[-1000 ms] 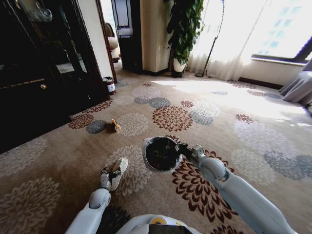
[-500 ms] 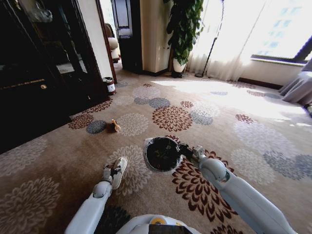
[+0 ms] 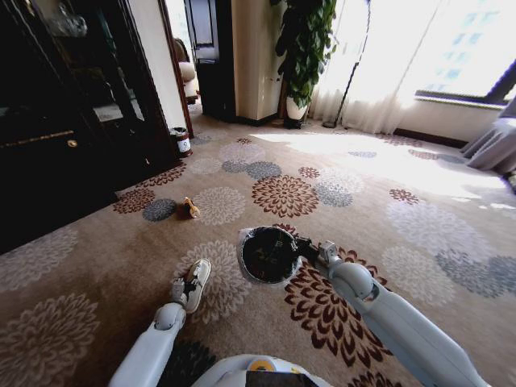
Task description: Pick up the trash from the ground and place it into the trash bin.
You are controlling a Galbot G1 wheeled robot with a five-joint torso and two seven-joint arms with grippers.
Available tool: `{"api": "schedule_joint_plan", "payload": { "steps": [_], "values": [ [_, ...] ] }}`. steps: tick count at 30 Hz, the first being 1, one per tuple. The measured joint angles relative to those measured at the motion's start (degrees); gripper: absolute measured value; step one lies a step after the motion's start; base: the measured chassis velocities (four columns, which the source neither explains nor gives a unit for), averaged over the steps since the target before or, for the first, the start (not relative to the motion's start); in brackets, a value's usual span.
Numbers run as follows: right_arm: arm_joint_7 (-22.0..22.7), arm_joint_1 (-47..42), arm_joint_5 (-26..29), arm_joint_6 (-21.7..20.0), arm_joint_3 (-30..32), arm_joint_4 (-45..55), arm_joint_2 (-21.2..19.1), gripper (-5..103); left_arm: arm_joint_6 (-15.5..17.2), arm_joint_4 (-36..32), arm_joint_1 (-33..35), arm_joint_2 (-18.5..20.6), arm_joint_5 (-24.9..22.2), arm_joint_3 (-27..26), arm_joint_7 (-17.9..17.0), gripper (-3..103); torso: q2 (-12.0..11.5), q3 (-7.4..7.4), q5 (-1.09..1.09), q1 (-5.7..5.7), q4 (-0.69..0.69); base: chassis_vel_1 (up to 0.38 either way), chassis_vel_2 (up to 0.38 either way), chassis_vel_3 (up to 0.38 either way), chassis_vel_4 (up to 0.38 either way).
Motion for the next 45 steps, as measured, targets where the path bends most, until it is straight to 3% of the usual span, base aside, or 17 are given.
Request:
{"api": "schedule_joint_plan", "payload": {
  "steps": [4,8,10,12,15,18,20,21,24,25,29,30,37,45],
  "values": [
    [0.00,-0.04,0.03,0.41,0.10,0.01,-0.21,1,-0.06,0.19,-0.18,-0.08,0.69,0.02,0.48,29,0.00,0.00,0.00,0.00,0.00,0.000,0.000,0.000,0.000],
    [0.00,-0.11,0.06,1.57,0.17,-0.18,-0.21,1,-0.23,0.18,-0.09,-0.08,1.00,-0.01,0.86,22,0.00,0.00,0.00,0.00,0.00,0.000,0.000,0.000,0.000],
    [0.00,0.17,0.32,2.09,0.24,-0.53,0.07,1,-0.36,-0.08,-0.09,0.07,1.06,-0.26,0.87,9,0.00,0.00,0.00,0.00,0.00,0.000,0.000,0.000,0.000],
    [0.00,0.28,0.34,2.10,0.24,-0.58,0.13,1,-0.39,-0.25,-0.05,0.17,1.06,-0.34,0.86,9,0.00,0.00,0.00,0.00,0.00,0.000,0.000,0.000,0.000],
    [0.00,0.61,0.50,2.12,0.24,-0.59,0.39,1,-1.50,-2.50,1.05,0.81,1.23,-1.00,0.23,1,0.00,0.00,0.00,0.00,0.00,0.000,0.000,0.000,0.000],
    [0.00,0.67,0.58,2.12,0.27,-0.63,0.46,1,-2.94,-6.15,2.65,1.39,1.93,-1.62,-0.46,0,0.00,0.00,-0.01,0.00,0.01,0.000,0.000,0.000,0.000],
    [0.00,1.04,0.65,2.12,0.18,-1.25,0.66,1,-6.51,-9.57,3.69,1.97,5.52,-2.50,-0.61,0,0.00,0.00,0.00,0.00,0.01,0.000,0.000,0.000,0.000],
    [0.00,1.04,0.65,2.12,0.18,-1.25,0.66,1,-6.51,-9.57,3.69,1.97,5.52,-2.50,-0.61,0,0.00,0.00,0.00,0.00,0.01,0.000,0.000,0.000,0.000],
    [0.03,1.90,1.53,1.35,-0.48,-2.99,1.71,1,-10.45,-16.45,4.36,3.87,8.61,-3.37,-0.41,0,0.01,0.00,0.00,0.00,0.00,0.000,0.000,0.000,0.000],
    [0.03,1.90,1.53,1.35,-0.48,-2.99,1.71,1,-10.45,-16.45,4.36,3.87,8.61,-3.37,-0.41,0,0.01,0.00,0.00,0.00,0.00,0.000,0.000,0.000,0.000],
    [0.04,4.47,4.39,-3.06,-2.20,-5.40,3.86,1,-9.73,-31.43,4.02,8.13,7.76,-2.92,-0.08,0,0.01,0.00,0.01,0.00,0.00,0.000,0.000,0.000,0.000],
    [0.04,4.47,4.39,-3.06,-2.20,-5.40,3.86,1,-9.73,-31.43,4.02,8.13,7.76,-2.92,-0.08,0,0.01,0.00,0.01,0.00,0.00,0.000,0.000,0.000,0.000],
    [0.03,10.56,8.27,-13.18,-4.39,-7.39,5.56,1,-6.98,-46.52,2.23,12.32,4.83,1.27,0.79,0,0.01,0.00,0.01,0.00,0.01,0.000,0.000,0.000,0.000],
    [0.04,14.68,8.63,-15.46,-9.57,-7.77,5.59,1,-7.91,-48.06,-3.20,12.86,2.63,8.36,2.48,0,0.01,0.00,0.00,0.00,-0.01,0.000,0.000,0.000,0.000]
  ]
}}
